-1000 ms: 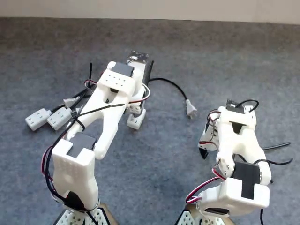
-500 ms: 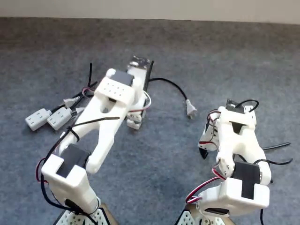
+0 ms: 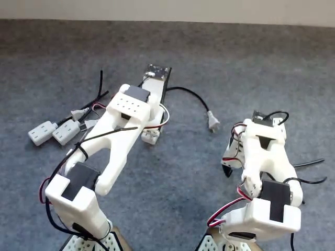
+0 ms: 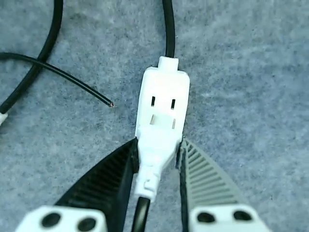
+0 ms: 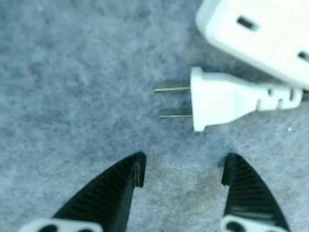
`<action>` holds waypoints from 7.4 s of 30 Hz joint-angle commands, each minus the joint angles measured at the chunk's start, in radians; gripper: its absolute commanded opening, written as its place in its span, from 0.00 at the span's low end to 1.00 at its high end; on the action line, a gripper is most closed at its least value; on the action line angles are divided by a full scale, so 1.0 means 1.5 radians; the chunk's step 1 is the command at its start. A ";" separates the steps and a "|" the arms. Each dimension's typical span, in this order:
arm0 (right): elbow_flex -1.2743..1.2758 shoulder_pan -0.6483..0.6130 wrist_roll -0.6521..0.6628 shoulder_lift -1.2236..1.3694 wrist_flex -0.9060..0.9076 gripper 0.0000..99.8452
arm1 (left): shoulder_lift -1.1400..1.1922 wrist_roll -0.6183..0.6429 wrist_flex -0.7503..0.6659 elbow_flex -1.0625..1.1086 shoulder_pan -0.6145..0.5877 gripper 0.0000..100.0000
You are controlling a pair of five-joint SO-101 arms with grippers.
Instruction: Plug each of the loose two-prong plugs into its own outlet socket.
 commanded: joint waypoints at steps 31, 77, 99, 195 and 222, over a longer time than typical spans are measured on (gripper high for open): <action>0.014 0.004 0.005 0.002 -0.047 0.26 | 0.048 -0.023 0.053 -0.047 -0.047 0.01; 0.016 0.004 0.007 0.002 -0.046 0.26 | 0.368 -0.137 0.204 -0.295 -0.061 0.01; 0.017 0.004 0.008 0.002 -0.046 0.26 | 0.492 -0.116 0.309 -0.508 -0.054 0.01; 0.017 0.004 0.009 0.002 -0.046 0.26 | 0.097 -0.115 0.296 -0.267 -0.061 0.11; 0.017 0.004 0.009 0.002 -0.046 0.26 | 0.096 -0.056 0.280 -0.274 -0.059 0.20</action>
